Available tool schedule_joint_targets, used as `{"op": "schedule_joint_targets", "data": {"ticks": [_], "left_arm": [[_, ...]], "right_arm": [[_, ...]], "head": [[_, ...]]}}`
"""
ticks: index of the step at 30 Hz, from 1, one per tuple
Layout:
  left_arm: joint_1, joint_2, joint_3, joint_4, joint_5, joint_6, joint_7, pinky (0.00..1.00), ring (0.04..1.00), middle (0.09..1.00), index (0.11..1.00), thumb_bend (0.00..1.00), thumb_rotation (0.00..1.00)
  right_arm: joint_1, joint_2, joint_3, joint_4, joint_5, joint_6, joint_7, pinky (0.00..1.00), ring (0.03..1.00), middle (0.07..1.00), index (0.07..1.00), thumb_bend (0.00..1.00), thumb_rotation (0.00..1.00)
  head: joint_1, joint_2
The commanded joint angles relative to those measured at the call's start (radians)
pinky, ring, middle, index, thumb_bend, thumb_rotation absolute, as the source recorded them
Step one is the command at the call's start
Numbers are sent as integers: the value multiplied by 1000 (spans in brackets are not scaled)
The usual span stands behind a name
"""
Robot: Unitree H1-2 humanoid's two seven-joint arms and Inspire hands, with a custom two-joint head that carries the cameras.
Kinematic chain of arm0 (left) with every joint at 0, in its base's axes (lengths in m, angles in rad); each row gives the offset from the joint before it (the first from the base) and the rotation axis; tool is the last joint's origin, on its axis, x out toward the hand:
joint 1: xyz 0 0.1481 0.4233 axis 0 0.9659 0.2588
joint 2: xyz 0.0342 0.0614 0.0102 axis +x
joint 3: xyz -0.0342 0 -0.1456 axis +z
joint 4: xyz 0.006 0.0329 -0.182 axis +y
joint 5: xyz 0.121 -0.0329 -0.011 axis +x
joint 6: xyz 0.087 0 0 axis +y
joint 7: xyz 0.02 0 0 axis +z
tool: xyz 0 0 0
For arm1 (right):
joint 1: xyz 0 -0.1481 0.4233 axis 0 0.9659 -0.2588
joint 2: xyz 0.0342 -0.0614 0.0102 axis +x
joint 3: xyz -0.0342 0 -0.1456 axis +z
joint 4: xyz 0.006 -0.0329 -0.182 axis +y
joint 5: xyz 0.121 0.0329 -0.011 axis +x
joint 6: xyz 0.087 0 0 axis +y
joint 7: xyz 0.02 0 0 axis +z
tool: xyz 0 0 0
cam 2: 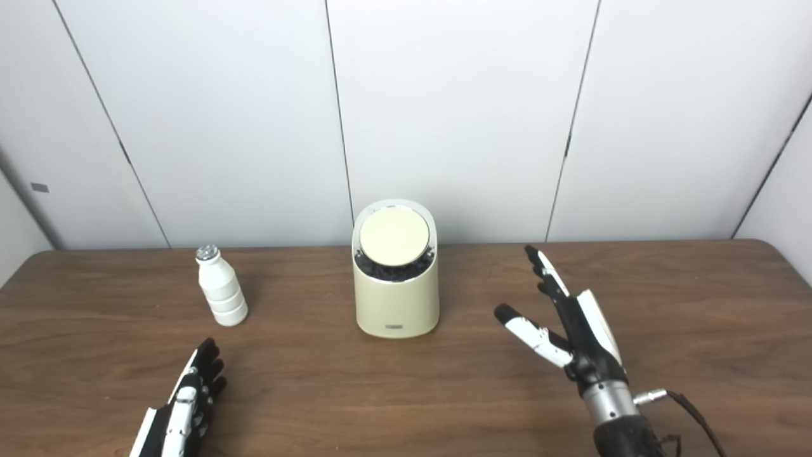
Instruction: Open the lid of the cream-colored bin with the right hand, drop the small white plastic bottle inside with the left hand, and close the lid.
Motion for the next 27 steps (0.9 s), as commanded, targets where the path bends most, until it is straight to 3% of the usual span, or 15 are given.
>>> {"op": "schedule_joint_targets", "data": {"ticks": [1,7,14,27], "left_arm": [[19,-24,-14,75,-5,-18,-2,1000,1000,1000,1000,181,971],[15,-27,-15,76,-7,-12,-3,1000,1000,1000,1000,192,968],[13,-32,-16,77,-14,-10,-6,1000,1000,1000,1000,193,894],[10,-30,-20,81,-8,-23,-11,1000,1000,1000,1000,193,894]], "right_arm": [[-57,-8,6,-18,-17,-1,-7,862,912,941,946,712,809],[-130,-7,39,-31,-35,72,34,877,933,958,945,725,712],[-214,-10,96,-28,-94,116,60,898,948,955,945,738,686],[-352,11,173,42,-179,193,81,888,953,957,947,710,646]], "head": [[-1,1],[-2,4],[-1,6],[-7,11]]}}
